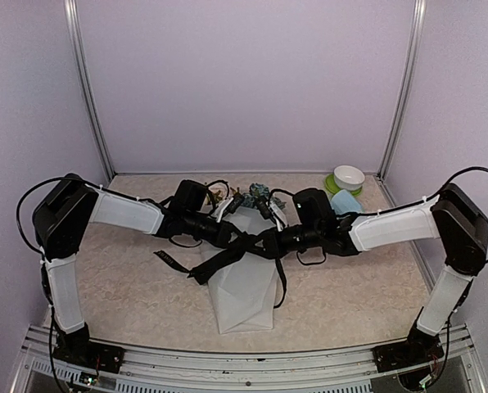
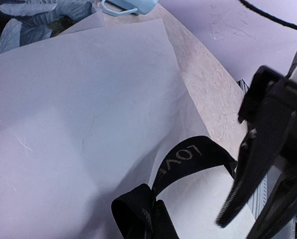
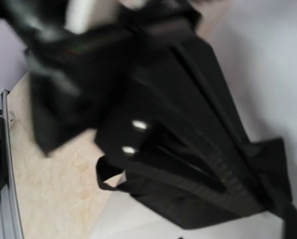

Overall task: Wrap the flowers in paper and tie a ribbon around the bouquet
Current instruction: Cross the ribbon over the folded bouquet.

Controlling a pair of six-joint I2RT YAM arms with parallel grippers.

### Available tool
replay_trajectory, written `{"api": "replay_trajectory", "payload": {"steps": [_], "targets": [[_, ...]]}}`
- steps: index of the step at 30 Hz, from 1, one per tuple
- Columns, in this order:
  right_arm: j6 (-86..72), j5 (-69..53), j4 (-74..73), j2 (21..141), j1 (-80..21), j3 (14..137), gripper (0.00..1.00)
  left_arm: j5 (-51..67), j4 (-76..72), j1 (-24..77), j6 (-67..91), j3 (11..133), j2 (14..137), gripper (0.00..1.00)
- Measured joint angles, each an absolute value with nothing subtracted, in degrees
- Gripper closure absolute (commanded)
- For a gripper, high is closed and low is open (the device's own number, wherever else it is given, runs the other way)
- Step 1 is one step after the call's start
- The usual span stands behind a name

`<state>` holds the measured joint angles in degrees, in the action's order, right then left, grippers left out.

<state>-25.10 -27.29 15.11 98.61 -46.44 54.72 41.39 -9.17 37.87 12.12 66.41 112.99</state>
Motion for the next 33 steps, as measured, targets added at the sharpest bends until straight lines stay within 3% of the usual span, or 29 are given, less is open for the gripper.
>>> {"api": "replay_trajectory", "payload": {"steps": [14, 19, 33], "targets": [[-31.24, -22.24, 17.85, 108.2, -46.7, 58.41, 0.65, 42.7, -12.34, 38.09, 13.5, 69.93, 112.9, 1.0], [-32.99, -21.12, 19.97, 109.67, -46.52, 58.48, 0.55, 43.29, -12.64, 38.44, 13.76, 70.43, 113.01, 1.0], [-35.33, -19.86, 29.47, 110.15, -46.48, 56.12, 0.53, 44.8, -15.77, 39.05, 16.25, 70.78, 114.15, 1.0]]}}
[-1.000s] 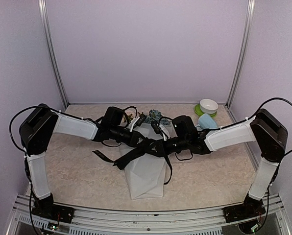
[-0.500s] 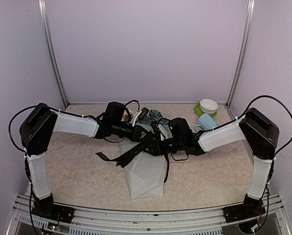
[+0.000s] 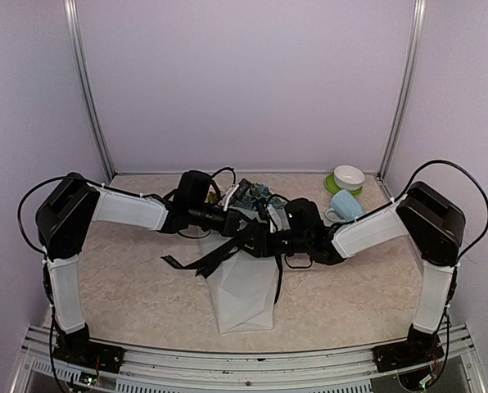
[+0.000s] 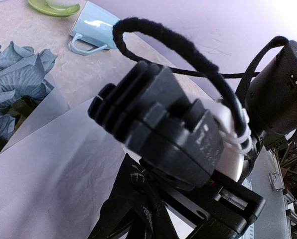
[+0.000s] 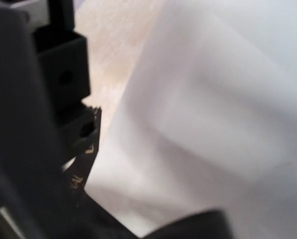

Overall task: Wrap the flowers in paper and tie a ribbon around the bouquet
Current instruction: Cross the ribbon over the folded bouquet.

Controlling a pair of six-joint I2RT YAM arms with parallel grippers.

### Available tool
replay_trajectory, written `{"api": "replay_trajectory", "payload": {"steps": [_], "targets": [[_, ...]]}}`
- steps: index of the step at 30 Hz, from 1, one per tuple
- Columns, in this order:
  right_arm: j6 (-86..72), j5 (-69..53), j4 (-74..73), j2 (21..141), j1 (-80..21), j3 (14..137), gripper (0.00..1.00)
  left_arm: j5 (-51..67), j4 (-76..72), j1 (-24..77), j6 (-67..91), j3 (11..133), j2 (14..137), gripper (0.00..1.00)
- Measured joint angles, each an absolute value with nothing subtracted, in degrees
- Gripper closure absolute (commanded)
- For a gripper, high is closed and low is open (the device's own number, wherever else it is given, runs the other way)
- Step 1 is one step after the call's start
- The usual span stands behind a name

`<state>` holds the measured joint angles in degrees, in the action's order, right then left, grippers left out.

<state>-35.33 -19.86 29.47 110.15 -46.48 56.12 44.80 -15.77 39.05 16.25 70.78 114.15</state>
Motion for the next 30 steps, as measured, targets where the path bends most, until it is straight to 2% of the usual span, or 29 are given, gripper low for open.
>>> {"api": "replay_trajectory", "payload": {"steps": [8, 10, 11, 15, 16, 20, 25, 26, 28, 30], "targets": [[-38.41, -17.5, 34.35, 110.63, -46.46, 54.89, 0.53, 44.8, -17.78, 40.01, 17.82, 70.78, 112.22, 1.0], [-38.87, -16.86, 34.81, 111.02, -46.37, 54.89, 0.57, 45.01, -18.81, 40.42, 18.28, 70.78, 111.79, 1.0], [-38.94, -16.82, 34.85, 111.15, -46.3, 54.92, 0.62, 45.28, -19.35, 40.64, 18.81, 70.78, 111.57, 1.0], [-39.55, -16.82, 35.03, 111.9, -45.91, 55.72, 0.95, 46.52, -21.67, 41.25, 19.86, 70.41, 111.04, 1.0], [-39.33, -16.82, 35.07, 111.9, -45.82, 55.72, 1.0, 46.57, -22.04, 41.25, 19.99, 70.19, 110.98, 1.0], [-40.14, -17.34, 33.98, 111.74, -45.3, 55.13, 1.0, 45.67, -22.11, 40.93, 20.01, 68.9, 110.45, 1.0], [-38.3, -19.75, 30.74, 108.4, -43.97, 51.16, 1.0, 38.17, -15.31, 40.38, 16.21, 68.9, 109.67, 1.0], [-37.26, -20.45, 29.08, 107.13, -43.81, 50.39, 1.0, 35.86, -13.32, 40.23, 15.33, 69.04, 109.65, 0.94], [-35.22, -21.82, 26.06, 104.81, -43.51, 49.65, 1.0, 31.27, -9.37, 40.12, 13.67, 69.6, 109.67, 0.76], [-33.34, -23.55, 23.59, 103.15, -43.24, 49.58, 1.0, 27.68, -6.52, 40.1, 11.62, 70.08, 109.67, 0.63]]}}
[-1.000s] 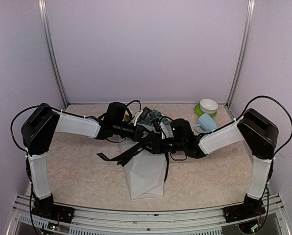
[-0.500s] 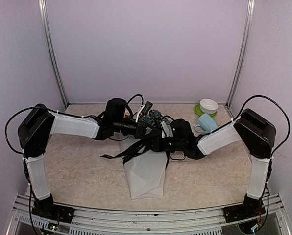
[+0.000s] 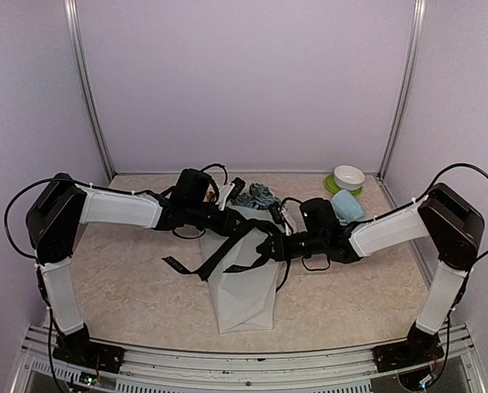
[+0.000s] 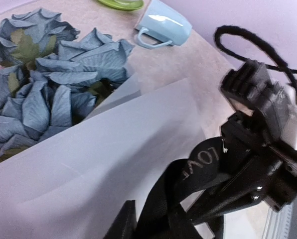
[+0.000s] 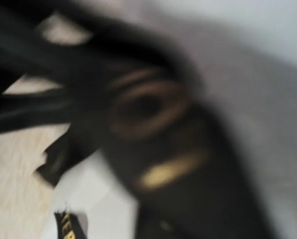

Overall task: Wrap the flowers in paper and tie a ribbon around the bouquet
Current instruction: Cross the ribbon over the folded bouquet.

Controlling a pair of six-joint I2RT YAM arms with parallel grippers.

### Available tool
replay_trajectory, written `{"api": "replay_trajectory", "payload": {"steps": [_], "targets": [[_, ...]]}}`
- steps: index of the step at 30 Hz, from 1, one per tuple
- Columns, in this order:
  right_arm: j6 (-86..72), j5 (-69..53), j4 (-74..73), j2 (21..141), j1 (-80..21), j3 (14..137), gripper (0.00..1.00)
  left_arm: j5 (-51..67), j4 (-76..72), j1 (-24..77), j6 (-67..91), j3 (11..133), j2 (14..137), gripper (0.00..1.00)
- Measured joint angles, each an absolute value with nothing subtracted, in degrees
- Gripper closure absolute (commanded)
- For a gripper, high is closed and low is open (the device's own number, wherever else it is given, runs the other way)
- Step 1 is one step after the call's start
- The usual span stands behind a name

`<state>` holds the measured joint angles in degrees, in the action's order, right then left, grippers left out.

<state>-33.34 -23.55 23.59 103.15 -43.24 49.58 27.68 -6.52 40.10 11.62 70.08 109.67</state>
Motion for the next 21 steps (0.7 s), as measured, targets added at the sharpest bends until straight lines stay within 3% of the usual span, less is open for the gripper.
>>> {"api": "replay_trajectory", "payload": {"steps": [4, 6, 15, 16, 18, 19, 21], "targets": [[-30.37, -26.63, 18.59, 102.83, -42.33, 50.46, 1.0, 22.2, -3.05, 40.64, 8.95, 70.54, 109.67, 0.3], [-29.58, -27.9, 16.67, 103.77, -41.25, 50.92, 1.0, 20.8, -1.85, 41.23, 7.77, 70.52, 109.51, 0.03], [-28.29, -30.0, 12.1, 109.71, -38.5, 52.69, 1.0, 12.95, -1.43, 41.98, 8.71, 61.04, 93.23, 0.01], [-28.16, -30.06, 11.88, 109.73, -38.5, 52.82, 1.0, 11.35, -1.63, 42.11, 9.04, 59.07, 90.0, 0.08], [-27.9, -30.41, 11.53, 109.73, -38.5, 53.23, 1.0, 8.51, -1.89, 42.57, 10.15, 54.3, 83.68, 0.6], [-27.83, -30.57, 11.35, 109.73, -38.5, 53.45, 1.0, 7.53, -1.8, 42.72, 11.22, 52.45, 81.54, 0.76], [-27.66, -30.89, 11.18, 109.73, -38.5, 53.87, 1.0, 4.6, -0.32, 42.92, 13.45, 48.56, 78.39, 0.8]]}}
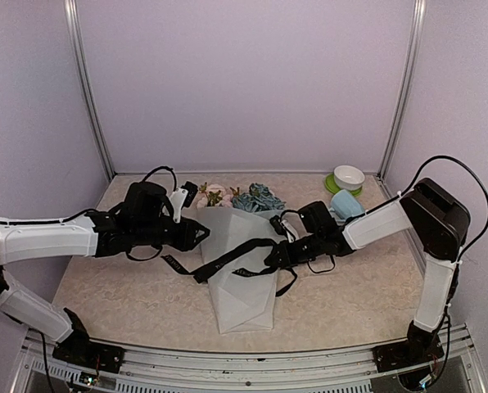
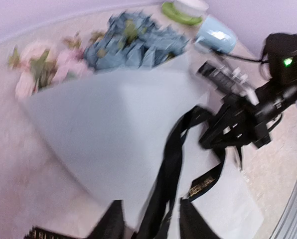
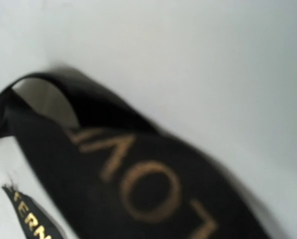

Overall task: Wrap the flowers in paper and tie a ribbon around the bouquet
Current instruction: Cross the ribbon over the folded bouquet, then tie the ribbon around the folded bouquet.

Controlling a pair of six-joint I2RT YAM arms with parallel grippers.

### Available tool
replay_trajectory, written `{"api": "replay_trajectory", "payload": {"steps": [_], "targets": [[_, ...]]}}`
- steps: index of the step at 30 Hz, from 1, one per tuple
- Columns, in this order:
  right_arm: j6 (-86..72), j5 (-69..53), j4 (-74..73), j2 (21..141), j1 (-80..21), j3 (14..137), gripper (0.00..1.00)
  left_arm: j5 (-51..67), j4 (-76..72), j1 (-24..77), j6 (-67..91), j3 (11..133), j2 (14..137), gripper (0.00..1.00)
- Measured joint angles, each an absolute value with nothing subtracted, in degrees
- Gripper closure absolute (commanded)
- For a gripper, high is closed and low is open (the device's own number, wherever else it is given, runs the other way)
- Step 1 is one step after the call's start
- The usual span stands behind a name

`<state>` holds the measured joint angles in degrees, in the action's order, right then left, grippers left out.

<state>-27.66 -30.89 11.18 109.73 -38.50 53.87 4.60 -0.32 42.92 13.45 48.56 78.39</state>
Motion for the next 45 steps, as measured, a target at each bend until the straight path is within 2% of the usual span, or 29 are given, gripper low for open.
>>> {"api": "replay_trajectory", "payload": {"steps": [2, 5, 10, 14, 20, 24, 29, 35, 38, 39, 40, 42, 43, 45], "targets": [[-27.57, -31.07, 11.09, 109.73, -38.5, 54.0, 1.0, 2.72, 2.24, 42.26, 16.62, 45.69, 78.02, 0.75], [-27.44, -31.46, 10.7, 109.75, -38.5, 54.06, 1.0, 0.34, 5.41, 42.09, 20.58, 40.03, 77.71, 0.54], [-27.0, -32.23, 10.48, 109.75, -38.5, 54.19, 1.0, -5.52, 12.84, 47.57, 25.28, 34.96, 75.4, 0.45], [-26.15, -32.47, 10.46, 109.75, -38.5, 54.19, 1.0, -11.33, 15.88, 48.49, 26.04, 34.89, 75.24, 0.29], [-25.56, -32.84, 10.57, 109.75, -38.5, 54.19, 1.0, -12.78, 15.88, 47.9, 21.65, 36.73, 79.88, 0.24], [-25.52, -33.45, 10.87, 109.75, -38.5, 54.15, 1.0, -12.69, 15.42, 48.36, 18.41, 39.88, 85.71, 0.24], [-25.58, -34.72, 12.21, 109.75, -38.5, 54.04, 1.0, -14.98, 15.2, 49.39, 13.26, 41.71, 89.82, 0.32], [-25.63, -35.68, 13.15, 109.75, -38.5, 53.82, 1.0, -20.8, 11.68, 53.76, 2.94, 42.59, 92.16, 0.32], [-25.67, -36.01, 13.78, 109.62, -38.5, 53.54, 1.0, -22.5, 8.91, 55.11, -1.56, 42.11, 92.64, 0.36], [-25.69, -36.03, 13.89, 109.56, -38.5, 53.41, 1.0, -22.57, 7.62, 55.2, -3.14, 41.54, 92.55, 0.41], [-25.74, -36.03, 14.02, 109.49, -38.5, 53.25, 1.0, -22.48, 6.39, 55.16, -4.64, 40.88, 92.31, 0.53], [-25.76, -36.03, 14.06, 109.32, -38.5, 53.06, 1.0, -22.24, 4.64, 54.83, -6.59, 39.64, 91.74, 0.89], [-25.78, -36.03, 14.17, 109.21, -38.5, 52.97, 1.0, -21.69, 4.45, 54.43, -7.99, 39.09, 91.39, 1.0], [-25.78, -36.05, 14.39, 109.16, -38.5, 52.9, 1.0, -21.17, 4.56, 53.34, -9.41, 38.22, 91.09, 1.0]]}}
